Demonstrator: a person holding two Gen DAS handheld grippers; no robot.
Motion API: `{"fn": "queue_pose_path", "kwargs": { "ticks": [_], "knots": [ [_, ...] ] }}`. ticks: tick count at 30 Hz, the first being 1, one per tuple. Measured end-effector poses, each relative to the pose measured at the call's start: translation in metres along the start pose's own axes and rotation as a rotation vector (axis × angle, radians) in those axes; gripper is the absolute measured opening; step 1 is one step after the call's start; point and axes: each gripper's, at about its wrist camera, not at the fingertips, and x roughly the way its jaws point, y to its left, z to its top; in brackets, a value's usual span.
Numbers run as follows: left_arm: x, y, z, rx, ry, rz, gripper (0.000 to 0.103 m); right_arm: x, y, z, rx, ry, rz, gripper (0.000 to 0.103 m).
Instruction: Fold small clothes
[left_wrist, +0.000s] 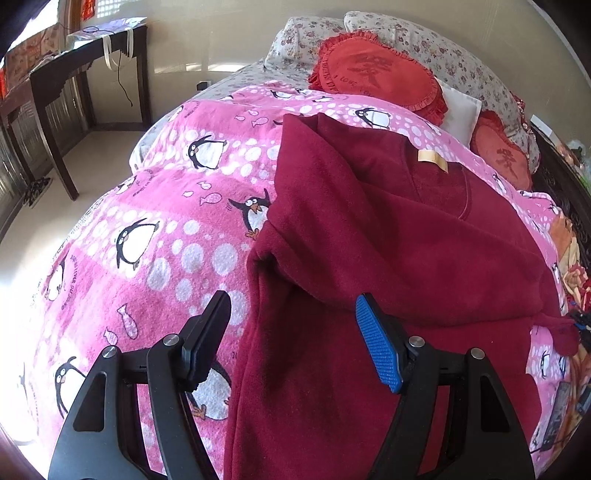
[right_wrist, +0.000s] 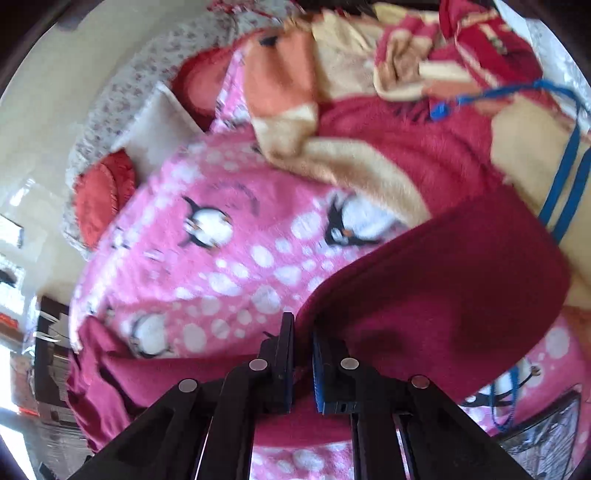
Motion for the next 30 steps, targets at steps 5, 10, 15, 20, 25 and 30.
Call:
{"fn": "queue_pose_path", "kwargs": {
  "ticks": [5, 10, 15, 20, 25, 30],
  "knots": [
    [-0.012, 0.013, 0.006, -0.064, -0.041, -0.025, 0.071, -0.072, 0.073, 0.016, -0.221, -0.183, 0.11, 0.007],
    [-0.027, 0.021, 0.01, -0.11, -0.08, -0.041, 0.071, -0.112, 0.189, -0.008, -0.523, -0.255, 0.259, 0.007],
    [-0.034, 0.025, 0.012, -0.127, -0.1, -0.049, 0.071, -0.1, 0.298, -0.076, -0.772, -0.112, 0.514, 0.007],
    [-0.035, 0.021, 0.012, -0.118, -0.076, -0.111, 0.071, -0.01, 0.346, -0.164, -0.919, 0.249, 0.509, 0.034],
    [-0.032, 0.012, 0.014, -0.04, -0.089, -0.14, 0.071, 0.024, 0.304, -0.167, -0.831, 0.313, 0.442, 0.034],
    [-0.015, -0.001, 0.027, -0.022, -0.099, -0.154, 0.071, 0.024, 0.255, -0.133, -0.694, 0.288, 0.4, 0.04]
  ]
}}
